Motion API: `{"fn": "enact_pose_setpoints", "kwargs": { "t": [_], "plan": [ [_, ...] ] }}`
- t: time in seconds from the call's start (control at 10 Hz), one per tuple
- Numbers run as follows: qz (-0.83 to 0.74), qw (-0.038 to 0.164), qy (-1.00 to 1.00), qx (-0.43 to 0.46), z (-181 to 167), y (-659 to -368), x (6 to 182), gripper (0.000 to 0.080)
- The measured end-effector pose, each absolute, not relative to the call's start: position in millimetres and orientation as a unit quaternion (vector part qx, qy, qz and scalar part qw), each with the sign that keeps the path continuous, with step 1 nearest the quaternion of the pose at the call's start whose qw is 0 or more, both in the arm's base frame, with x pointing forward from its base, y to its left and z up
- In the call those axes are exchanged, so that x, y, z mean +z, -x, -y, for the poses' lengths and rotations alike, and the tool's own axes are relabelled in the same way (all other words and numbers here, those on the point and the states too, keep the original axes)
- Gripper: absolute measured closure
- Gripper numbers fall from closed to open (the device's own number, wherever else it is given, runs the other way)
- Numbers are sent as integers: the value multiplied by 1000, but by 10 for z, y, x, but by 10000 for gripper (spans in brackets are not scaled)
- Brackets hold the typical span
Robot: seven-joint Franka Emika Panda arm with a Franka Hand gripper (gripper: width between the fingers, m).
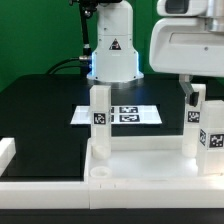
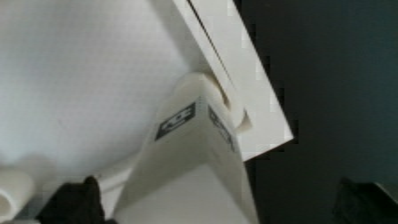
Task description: Assemble desk
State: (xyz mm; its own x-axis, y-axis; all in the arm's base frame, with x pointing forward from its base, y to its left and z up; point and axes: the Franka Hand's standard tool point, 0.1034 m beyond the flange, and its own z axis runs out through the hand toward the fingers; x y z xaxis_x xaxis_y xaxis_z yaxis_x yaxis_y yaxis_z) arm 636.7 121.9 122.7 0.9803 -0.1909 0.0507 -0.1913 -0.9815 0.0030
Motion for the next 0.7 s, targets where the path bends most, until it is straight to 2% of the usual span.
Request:
{"fn": "enact_pose_setpoints", "kwargs": {
  "t": [0.3,0.4,0.5,0.6,0.7],
  "plan": [
    [58,2,-997,52,-1152,-6357,1190,151],
    [58,2,-997,52,-1149,-6358,1188,252],
    [85,0,-995,52,-1152,-6357,1186,252],
    [122,-2,-991,52,-1152,-6356,1183,434],
    [142,-3,-989,52,-1148,-6356,1183,515]
  ]
}}
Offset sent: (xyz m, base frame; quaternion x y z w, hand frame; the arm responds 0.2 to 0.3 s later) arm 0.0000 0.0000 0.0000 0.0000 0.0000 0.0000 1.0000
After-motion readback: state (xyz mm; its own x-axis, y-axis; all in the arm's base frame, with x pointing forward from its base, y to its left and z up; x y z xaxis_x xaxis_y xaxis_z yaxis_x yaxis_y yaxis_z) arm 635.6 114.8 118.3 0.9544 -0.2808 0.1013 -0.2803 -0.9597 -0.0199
